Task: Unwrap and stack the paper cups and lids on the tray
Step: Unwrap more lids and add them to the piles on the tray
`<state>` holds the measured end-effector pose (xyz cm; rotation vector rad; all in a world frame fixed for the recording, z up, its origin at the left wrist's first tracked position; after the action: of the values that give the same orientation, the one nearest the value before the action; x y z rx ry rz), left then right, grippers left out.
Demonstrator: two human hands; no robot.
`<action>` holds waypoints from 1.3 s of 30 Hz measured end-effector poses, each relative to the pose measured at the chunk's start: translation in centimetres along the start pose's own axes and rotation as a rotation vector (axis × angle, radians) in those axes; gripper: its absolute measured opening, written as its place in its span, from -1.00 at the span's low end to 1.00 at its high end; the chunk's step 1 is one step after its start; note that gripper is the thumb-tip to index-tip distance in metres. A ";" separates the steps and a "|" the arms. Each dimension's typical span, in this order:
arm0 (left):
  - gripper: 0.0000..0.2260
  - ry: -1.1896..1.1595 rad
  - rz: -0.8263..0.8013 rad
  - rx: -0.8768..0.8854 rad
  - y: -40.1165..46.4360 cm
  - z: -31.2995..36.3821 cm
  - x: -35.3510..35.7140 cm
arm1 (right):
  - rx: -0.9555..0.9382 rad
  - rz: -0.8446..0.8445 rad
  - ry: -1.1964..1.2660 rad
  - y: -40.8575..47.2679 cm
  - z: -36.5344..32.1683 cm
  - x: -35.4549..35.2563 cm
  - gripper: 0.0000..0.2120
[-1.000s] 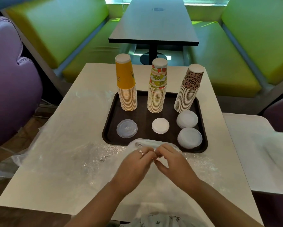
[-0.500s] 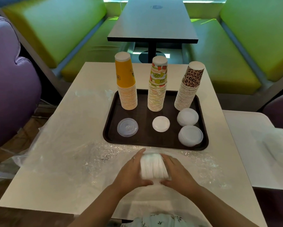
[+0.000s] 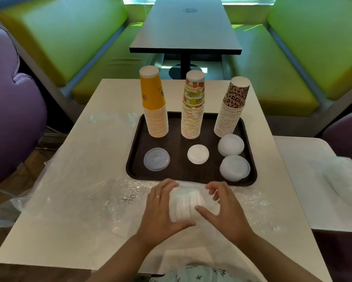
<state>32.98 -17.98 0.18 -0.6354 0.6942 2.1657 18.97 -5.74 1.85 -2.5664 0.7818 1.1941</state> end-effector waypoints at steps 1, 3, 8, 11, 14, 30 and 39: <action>-0.25 -0.007 -0.016 0.047 0.0 0.5 0.2 | 0.003 -0.012 0.022 -0.1 -0.3 0.3 -0.59; -0.32 -0.053 -0.149 0.039 0.3 0.7 1.0 | 0.006 -0.080 0.070 -0.1 -0.7 1.5 -0.65; -0.28 -0.123 -0.263 -0.113 0.6 -1.2 2.3 | 0.080 -0.133 0.096 0.9 -0.6 3.0 -0.61; -0.28 -0.141 -0.270 -0.151 0.8 -1.6 2.3 | 0.105 -0.187 0.107 1.5 -0.3 2.9 -0.63; -0.30 -0.174 -0.270 -0.178 1.0 -1.9 2.2 | 0.116 -0.227 0.142 1.9 -0.1 2.7 -0.61; -0.34 -0.240 -0.299 -0.314 1.6 -2.3 1.9 | 0.236 -0.237 0.166 2.7 1.2 0.4 -0.72; -0.10 -0.194 -0.129 -0.248 2.6 0.3 -0.1 | 0.547 -0.103 0.788 5.0 2.8 -3.6 -0.75</action>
<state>30.96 -19.29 1.15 -0.5700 0.2773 2.1736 12.51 -7.45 2.97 -2.4908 0.9223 -0.1248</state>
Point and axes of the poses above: each hand's wrist, its own y-axis towards the middle knuckle, its own x-axis out of the palm, z = x × y, the point moved 4 cm from there along y, towards the middle knuckle, and after that the axes turned 8 degrees about -y, right-handed, at the moved point
